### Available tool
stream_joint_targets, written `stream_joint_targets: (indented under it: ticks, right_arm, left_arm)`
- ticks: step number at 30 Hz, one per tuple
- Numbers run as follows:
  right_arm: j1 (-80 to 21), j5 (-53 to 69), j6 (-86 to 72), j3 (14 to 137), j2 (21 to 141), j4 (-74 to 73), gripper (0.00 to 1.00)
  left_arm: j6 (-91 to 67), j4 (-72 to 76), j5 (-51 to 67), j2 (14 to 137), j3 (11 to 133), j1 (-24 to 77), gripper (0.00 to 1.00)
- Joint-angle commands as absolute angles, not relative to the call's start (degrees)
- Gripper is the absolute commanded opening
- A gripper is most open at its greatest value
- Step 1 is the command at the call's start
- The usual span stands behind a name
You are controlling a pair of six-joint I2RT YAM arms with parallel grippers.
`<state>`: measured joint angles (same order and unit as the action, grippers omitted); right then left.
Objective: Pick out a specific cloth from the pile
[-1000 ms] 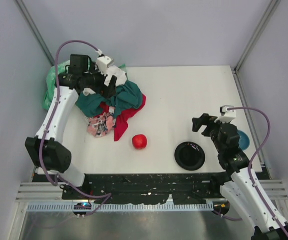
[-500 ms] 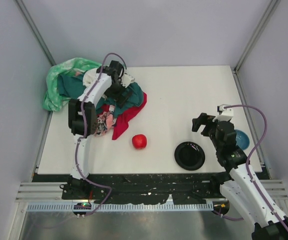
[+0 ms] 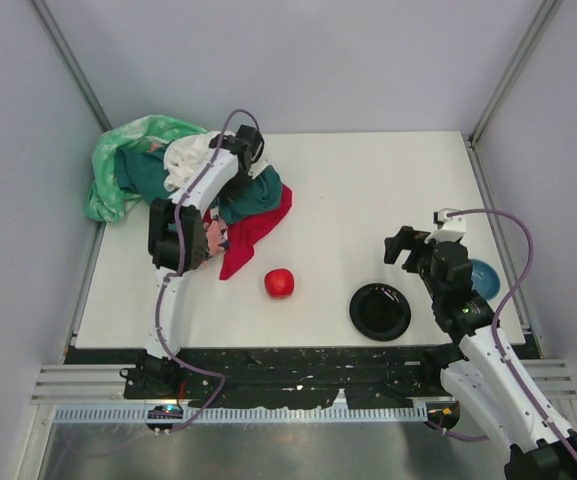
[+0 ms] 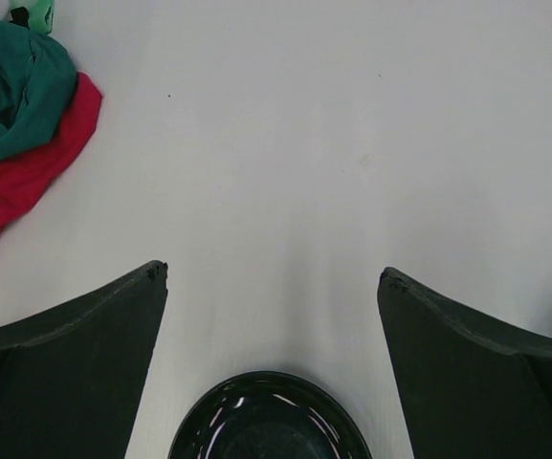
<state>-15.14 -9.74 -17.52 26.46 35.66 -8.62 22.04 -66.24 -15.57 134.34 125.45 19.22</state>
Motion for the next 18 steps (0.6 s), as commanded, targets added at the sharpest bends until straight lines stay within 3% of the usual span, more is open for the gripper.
stream_joint_targets:
  ticks: [1, 3, 6, 10, 18]
  right_arm:
    - [-15.03, -8.97, -16.35, 26.72, 33.93, -5.45, 0.95]
    - [-15.03, -7.3, -16.52, 26.11, 33.84, -3.26, 0.95]
    - [-15.03, -2.05, -17.31, 24.35, 33.93, 4.0, 0.95]
    - [-15.03, 6.74, -18.46, 23.99, 36.64, 10.96, 0.95]
    - [-23.27, 12.66, -16.44, 36.37, 56.93, 12.92, 0.95]
  left_arm:
    - [20.21, -63.22, -49.68, 134.49, 127.36, 19.78, 0.0]
    - [19.61, -59.87, -53.87, 130.54, 127.53, 19.43, 0.0]
    - [16.35, -56.36, -49.05, 121.15, 126.66, 18.64, 0.0]
    - [22.4, -40.99, -55.53, 111.38, 120.94, 17.49, 0.0]
    - [23.03, -40.16, -54.77, 110.39, 128.67, 10.56, 0.0]
